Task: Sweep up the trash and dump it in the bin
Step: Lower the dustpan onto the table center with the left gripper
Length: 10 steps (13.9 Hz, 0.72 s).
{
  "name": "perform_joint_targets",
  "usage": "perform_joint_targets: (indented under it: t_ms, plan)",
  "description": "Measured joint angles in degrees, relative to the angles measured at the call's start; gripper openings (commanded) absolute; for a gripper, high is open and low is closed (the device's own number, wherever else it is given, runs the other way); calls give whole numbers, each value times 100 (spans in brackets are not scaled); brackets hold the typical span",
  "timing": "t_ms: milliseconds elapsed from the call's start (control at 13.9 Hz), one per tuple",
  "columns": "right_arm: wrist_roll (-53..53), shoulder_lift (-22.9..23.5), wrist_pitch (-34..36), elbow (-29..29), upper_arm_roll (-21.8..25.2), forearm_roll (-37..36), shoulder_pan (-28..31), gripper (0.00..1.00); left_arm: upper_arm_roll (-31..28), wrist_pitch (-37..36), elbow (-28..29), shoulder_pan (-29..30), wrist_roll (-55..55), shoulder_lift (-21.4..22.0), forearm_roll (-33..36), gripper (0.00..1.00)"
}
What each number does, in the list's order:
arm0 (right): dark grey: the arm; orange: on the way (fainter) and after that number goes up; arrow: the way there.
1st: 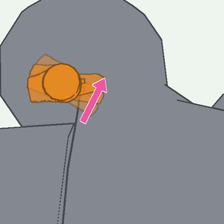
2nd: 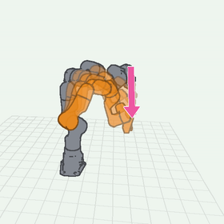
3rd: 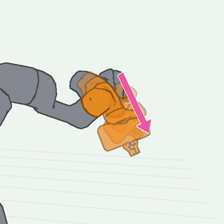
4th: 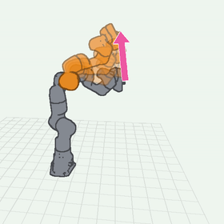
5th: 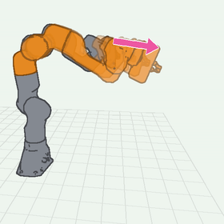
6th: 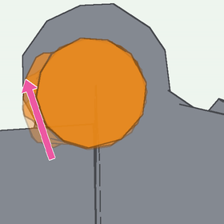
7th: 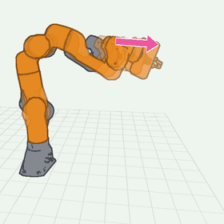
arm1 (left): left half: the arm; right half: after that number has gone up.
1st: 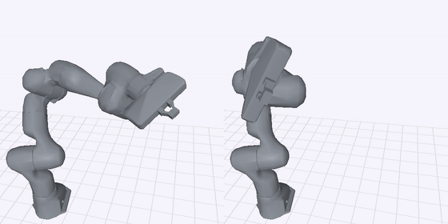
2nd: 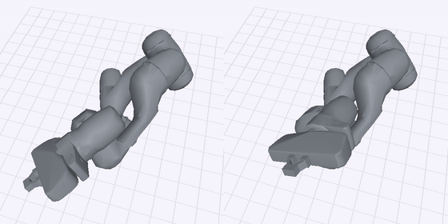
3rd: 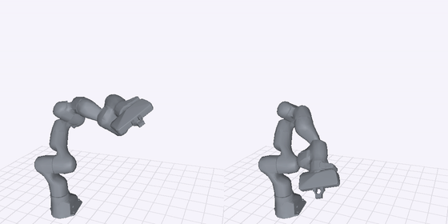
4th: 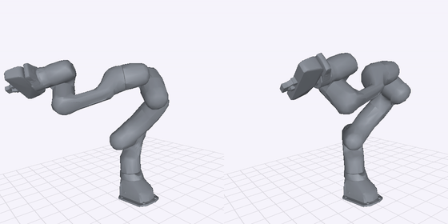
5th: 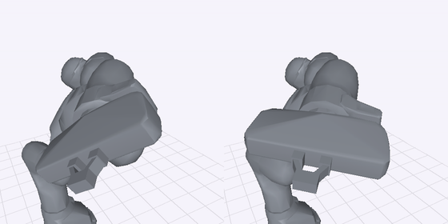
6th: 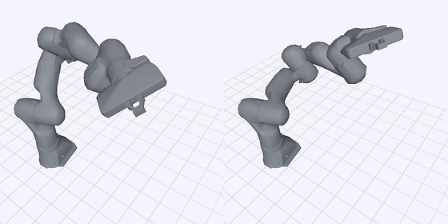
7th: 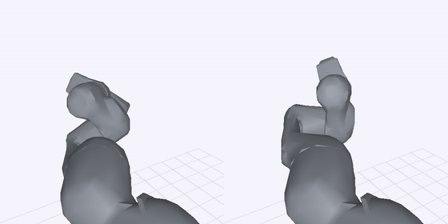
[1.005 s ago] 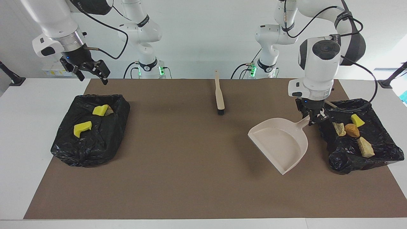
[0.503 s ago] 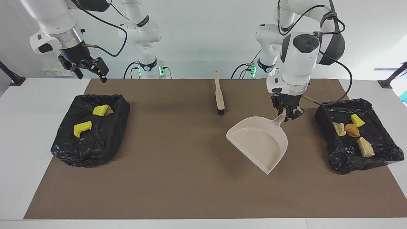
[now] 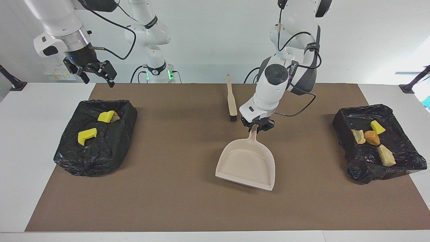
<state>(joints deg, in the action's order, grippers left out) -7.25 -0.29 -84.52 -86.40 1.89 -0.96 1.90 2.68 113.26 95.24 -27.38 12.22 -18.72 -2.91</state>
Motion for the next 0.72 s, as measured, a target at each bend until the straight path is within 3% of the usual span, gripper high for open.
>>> perform_joint_targets:
  t_ms: [359, 718]
  plan:
    - [0, 0, 0, 0, 0, 0, 0, 100, -3, 398, -4, -136, 725, -187, -50, 0]
    - [0, 0, 0, 1, 0, 0, 0, 100, -1, 784, -55, -424, 1475, -702, -50, 0]
